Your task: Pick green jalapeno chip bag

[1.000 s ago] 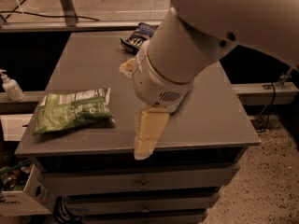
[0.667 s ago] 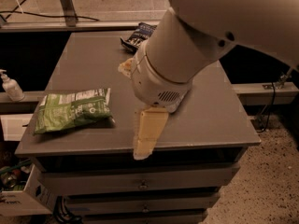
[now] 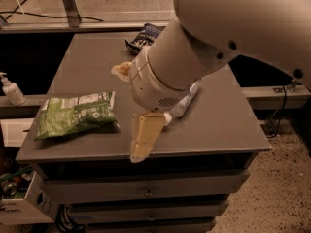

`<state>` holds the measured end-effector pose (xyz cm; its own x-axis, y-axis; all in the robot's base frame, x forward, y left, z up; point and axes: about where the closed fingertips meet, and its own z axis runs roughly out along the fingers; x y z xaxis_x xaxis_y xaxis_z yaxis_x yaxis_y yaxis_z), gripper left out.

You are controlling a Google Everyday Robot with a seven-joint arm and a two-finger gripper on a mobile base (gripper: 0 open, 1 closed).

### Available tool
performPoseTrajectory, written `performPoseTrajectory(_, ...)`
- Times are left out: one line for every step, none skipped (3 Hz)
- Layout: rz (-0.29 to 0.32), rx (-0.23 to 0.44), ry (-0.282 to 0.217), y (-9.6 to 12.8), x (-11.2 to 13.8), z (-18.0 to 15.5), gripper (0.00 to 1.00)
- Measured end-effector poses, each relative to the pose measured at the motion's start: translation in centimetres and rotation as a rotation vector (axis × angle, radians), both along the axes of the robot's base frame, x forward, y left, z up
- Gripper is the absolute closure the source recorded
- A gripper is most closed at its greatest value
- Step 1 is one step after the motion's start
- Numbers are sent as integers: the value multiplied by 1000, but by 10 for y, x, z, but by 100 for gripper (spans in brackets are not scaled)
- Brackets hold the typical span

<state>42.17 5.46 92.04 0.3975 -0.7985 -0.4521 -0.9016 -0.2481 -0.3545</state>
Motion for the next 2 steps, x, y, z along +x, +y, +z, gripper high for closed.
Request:
performPoseTrajectory(45,67,-20,28,15,-15,0)
performPoseTrajectory(52,120,-37,55,30,-30,0)
